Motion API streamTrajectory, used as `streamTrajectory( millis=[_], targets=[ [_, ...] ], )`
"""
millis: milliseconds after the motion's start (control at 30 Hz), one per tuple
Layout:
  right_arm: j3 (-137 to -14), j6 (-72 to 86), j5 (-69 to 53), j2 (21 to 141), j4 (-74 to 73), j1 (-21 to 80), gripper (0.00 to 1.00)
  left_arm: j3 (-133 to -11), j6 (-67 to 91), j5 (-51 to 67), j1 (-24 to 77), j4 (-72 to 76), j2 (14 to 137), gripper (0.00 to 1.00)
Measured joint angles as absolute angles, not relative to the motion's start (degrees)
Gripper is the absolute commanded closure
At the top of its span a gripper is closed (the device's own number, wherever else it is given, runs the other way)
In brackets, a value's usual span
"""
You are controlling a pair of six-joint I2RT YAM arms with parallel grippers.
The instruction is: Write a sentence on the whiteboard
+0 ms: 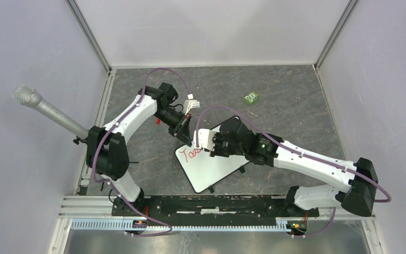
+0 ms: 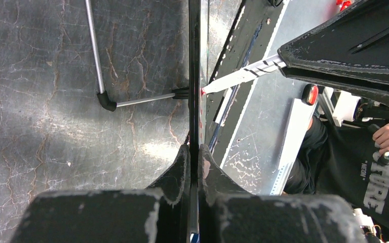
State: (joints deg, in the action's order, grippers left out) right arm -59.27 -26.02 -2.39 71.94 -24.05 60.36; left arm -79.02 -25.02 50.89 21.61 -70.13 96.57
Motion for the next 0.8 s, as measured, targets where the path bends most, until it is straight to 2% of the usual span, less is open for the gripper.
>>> streamTrajectory(
  millis=[800],
  targets=[
    [-59.18, -26.00, -2.50, 71.77, -24.08, 59.99, 1.00, -79.00, -25.02, 50.89, 21.61, -70.13, 96.57, 0.98]
  ],
)
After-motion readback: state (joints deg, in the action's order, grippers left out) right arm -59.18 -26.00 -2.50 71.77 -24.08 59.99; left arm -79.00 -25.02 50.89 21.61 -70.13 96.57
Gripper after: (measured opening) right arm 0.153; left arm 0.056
